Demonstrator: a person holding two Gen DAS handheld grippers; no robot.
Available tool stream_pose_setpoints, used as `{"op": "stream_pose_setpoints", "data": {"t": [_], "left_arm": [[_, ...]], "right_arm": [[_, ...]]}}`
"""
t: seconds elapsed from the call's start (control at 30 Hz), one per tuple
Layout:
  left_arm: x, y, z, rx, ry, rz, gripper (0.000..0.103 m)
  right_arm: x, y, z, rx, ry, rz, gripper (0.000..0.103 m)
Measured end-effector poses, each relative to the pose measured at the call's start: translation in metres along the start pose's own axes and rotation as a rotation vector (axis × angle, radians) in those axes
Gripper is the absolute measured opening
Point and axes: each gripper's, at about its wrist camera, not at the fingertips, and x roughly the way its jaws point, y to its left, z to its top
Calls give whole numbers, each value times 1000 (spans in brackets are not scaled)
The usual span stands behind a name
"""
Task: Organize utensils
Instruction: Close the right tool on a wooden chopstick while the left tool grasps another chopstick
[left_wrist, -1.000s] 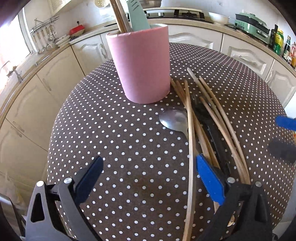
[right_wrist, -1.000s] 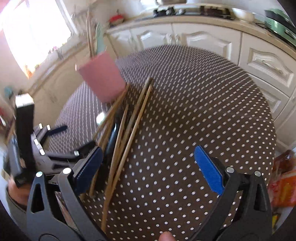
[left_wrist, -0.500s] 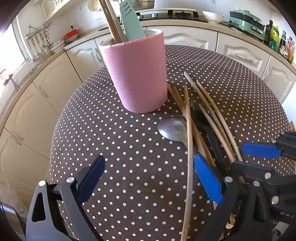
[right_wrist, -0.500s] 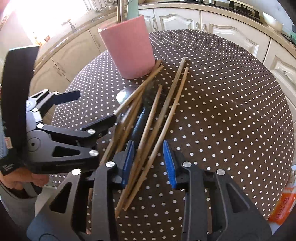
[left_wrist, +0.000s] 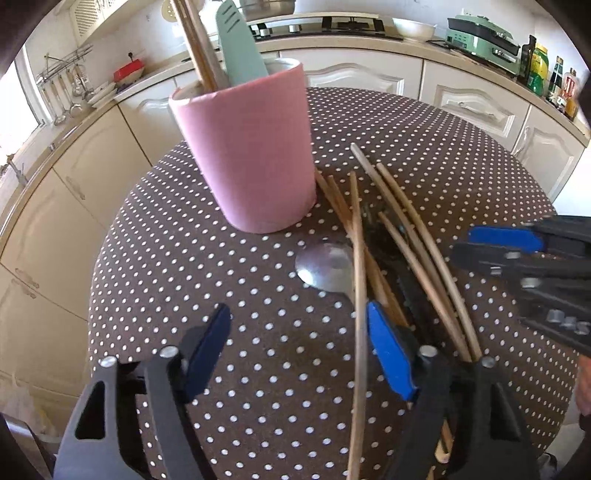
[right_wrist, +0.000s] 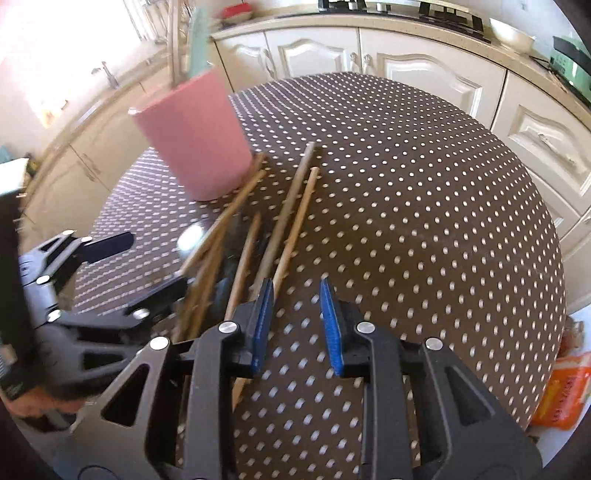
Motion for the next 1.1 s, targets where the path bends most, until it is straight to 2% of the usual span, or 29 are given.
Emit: {"op": "stream_pose_setpoints", "data": {"t": [0.13, 0.27, 0.37, 0.43, 0.53, 0.63, 0.73, 0.77, 0.8, 0.83, 0.97, 1.1], "left_arm": [[0, -5, 4, 0, 12, -44, 52], [-1, -7, 4, -5, 16, -80, 37], [-3, -9, 1, 1, 13, -90, 29], [-4, -7, 0, -3, 15, -94, 28], [-2, -7, 1, -13, 18, -98, 29], [5, -5, 8, -24, 39, -116, 29], [11, -3, 11, -26, 54, -129, 28], [11, -2, 12, -26, 54, -132, 24], [10, 0, 13, -31, 51, -141, 10], [9, 2, 13, -39, 48, -149, 7], [-2, 15, 4, -69, 34, -151, 6], [-9, 17, -9, -50, 37, -141, 7]], "right_arm": [[13, 10, 6, -38, 27, -23, 27], [20, 22, 5, -133, 44, -100, 22], [14, 22, -5, -213, 73, -94, 19], [8, 16, -10, -216, 89, -76, 16], [5, 5, -9, -152, 85, -58, 16], [14, -2, 3, -100, 88, -35, 16], [22, 1, 16, -118, 83, -55, 14], [23, 4, 17, -135, 80, -64, 9], [23, 4, 16, -140, 79, -49, 7], [25, 3, 19, -144, 80, -41, 6], [15, -4, 3, -155, 80, 3, 6], [4, -4, -15, -193, 96, 22, 6]]}}
